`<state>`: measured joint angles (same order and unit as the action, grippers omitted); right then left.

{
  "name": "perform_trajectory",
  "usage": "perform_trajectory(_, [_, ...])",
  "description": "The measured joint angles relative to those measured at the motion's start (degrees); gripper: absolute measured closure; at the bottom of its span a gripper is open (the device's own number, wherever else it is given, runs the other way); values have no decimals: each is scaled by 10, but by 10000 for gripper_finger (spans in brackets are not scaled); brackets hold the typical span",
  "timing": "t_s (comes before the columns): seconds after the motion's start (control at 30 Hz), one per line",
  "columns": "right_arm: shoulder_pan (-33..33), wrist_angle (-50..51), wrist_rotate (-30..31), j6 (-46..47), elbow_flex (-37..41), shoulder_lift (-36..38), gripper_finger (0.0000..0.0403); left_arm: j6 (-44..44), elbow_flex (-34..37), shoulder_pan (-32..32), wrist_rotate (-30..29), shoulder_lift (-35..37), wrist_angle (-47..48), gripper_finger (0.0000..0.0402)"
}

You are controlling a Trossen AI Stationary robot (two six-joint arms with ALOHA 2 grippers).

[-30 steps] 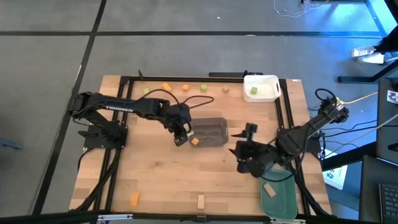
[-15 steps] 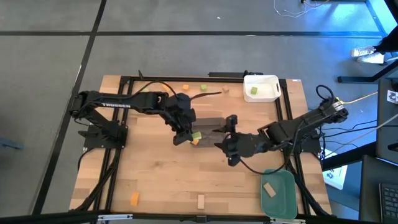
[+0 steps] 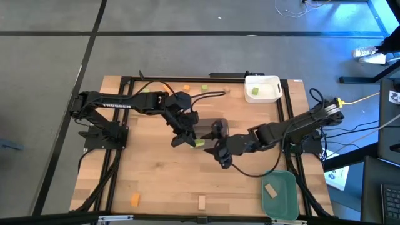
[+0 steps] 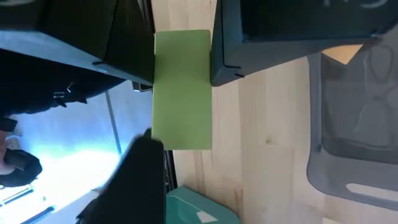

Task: Sort & place blocks by color
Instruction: Put the green block into the white bin

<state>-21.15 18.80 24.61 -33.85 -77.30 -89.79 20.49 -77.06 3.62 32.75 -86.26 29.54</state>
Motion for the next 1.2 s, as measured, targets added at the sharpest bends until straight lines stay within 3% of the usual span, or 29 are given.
perform_trajectory(0.63, [34,-52,-97,-35,0,-31,164,4,0,0,41,0,-13,298])
perform_trajectory(0.9, [46,-64,-106,-57,-1,-38,173,4,0,0,45,0,-14,298])
perform_trajectory(1.03, [49,-64,-110,-57,0,-40,203,4,0,0,45,0,-14,298])
perform_trajectory(1.2, [49,-65,-112,-57,-1,-40,292,5,0,0,43,0,-14,298])
